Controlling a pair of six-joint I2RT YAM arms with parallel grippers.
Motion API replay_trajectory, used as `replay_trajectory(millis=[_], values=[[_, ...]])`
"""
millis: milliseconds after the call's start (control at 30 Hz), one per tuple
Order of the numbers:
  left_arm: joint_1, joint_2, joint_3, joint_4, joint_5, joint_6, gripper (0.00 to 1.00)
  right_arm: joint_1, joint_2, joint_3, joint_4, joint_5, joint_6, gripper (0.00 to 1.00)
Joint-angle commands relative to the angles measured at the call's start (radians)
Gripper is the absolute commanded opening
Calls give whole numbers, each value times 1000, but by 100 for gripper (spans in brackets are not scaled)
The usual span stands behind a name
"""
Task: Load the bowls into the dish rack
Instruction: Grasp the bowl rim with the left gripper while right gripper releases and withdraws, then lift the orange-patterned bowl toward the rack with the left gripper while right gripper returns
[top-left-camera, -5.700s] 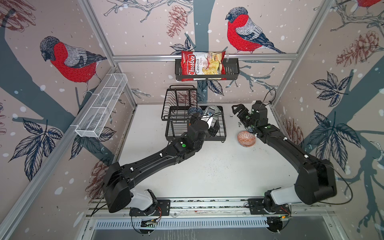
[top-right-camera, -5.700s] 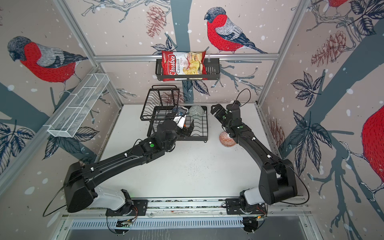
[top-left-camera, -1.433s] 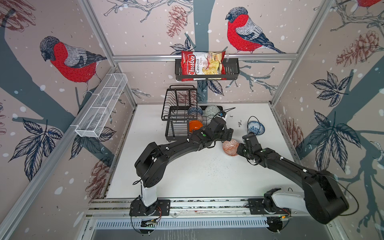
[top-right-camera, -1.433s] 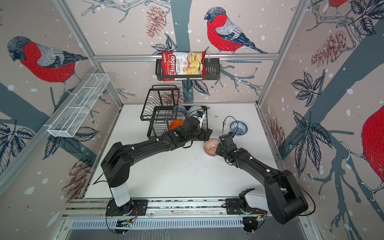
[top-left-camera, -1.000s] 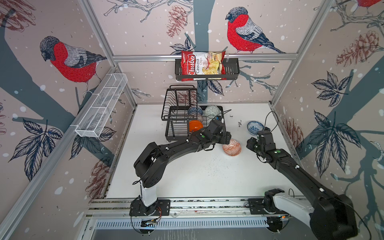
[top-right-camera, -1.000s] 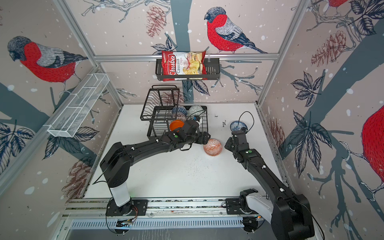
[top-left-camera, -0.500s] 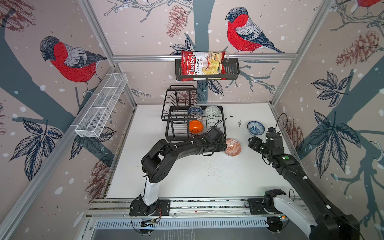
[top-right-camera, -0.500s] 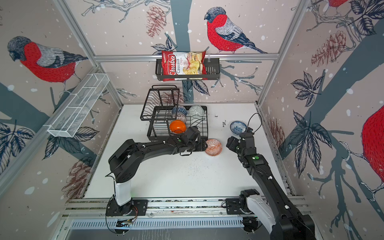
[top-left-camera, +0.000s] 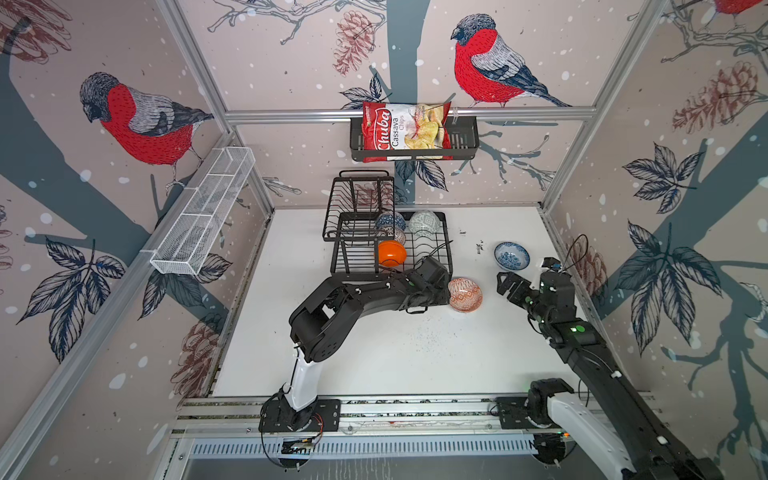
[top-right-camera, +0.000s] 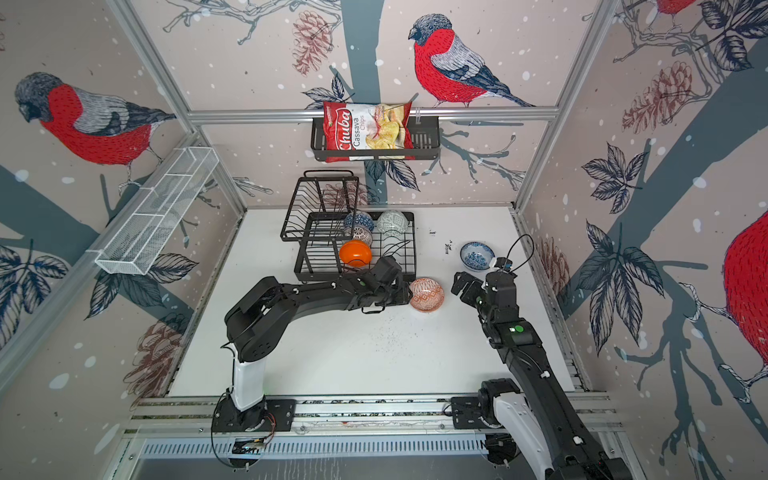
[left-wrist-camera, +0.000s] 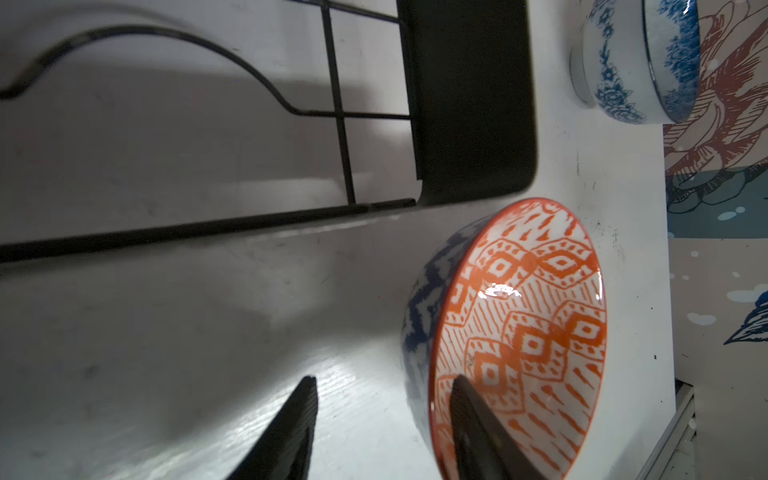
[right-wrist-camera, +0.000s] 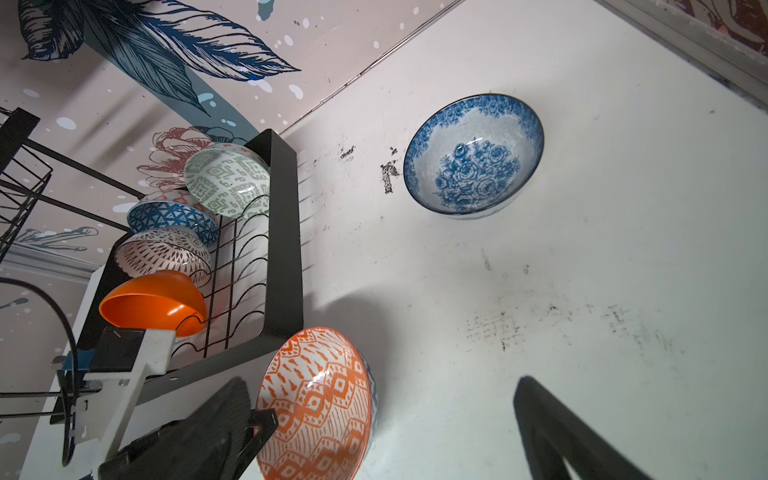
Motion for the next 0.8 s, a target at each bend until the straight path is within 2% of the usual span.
replay_trajectory(millis=[0,200,300,500,567,767], values=[[-5,5,13,35,-35,2,51,-9,-1,-3,39,-14,-10,100],[-20,40,49,19,-43,14,45,-31,-4,-5,38,-31,-10,100],[-24,50,60,9,-50,21,37,-39,-10,-7,41,-37,-9,100],[-31,41,57,1,-69,31,28,-50,-14,-12,44,-53,-10,100],[-34,43,57,2,-68,34,21,-53,-16,-13,45,-55,-10,100],[-41,56,70,-5,-74,53,16,-61,-28,-16,46,-55,-9,100]])
